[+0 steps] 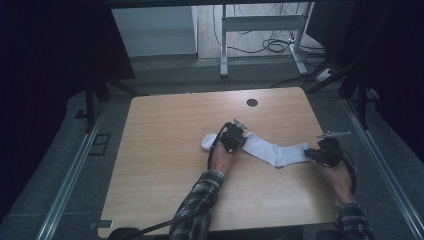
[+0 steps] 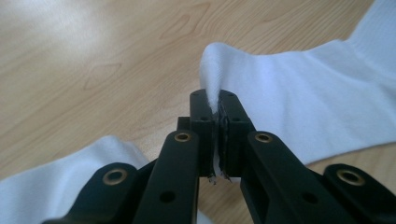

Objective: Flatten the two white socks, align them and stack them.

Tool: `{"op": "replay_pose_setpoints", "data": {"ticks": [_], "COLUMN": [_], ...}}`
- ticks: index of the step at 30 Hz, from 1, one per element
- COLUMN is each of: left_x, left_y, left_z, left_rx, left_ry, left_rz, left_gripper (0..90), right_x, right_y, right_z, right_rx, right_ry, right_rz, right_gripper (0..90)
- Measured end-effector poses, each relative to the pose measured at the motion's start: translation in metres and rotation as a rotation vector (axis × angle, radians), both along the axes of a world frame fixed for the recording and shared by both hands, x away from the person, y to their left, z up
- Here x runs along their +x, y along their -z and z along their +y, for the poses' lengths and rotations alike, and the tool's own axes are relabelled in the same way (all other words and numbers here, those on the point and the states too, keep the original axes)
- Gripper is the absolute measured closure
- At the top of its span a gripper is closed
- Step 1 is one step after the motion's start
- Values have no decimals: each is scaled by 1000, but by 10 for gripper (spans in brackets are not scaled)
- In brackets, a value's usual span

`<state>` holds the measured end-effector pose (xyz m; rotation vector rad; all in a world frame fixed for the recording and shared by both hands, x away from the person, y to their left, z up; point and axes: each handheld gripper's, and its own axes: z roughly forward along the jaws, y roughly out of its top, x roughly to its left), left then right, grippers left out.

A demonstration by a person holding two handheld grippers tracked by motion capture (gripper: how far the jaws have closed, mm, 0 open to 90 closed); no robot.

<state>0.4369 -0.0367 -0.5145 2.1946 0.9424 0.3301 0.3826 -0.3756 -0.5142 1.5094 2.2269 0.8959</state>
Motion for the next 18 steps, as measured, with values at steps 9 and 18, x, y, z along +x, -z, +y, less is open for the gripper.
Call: {"op": "replay_pose_setpoints", "data": {"ticks": [9,18], "left_x": [-18,-43], "left_y": [-22,-32], "left_z": [15,45], "left_rx": [0,-32], "left_ry": [17,14], "left_rz": [-48,-57], "left_gripper": [864,862], "right_x": [-3,-6], "right_y": [-10,-18], "right_z": [1,18], "right_rx": [29,45], "right_ry": [-16,-72], "right_rz": [-39,-43], "right_gripper": [812,809]}}
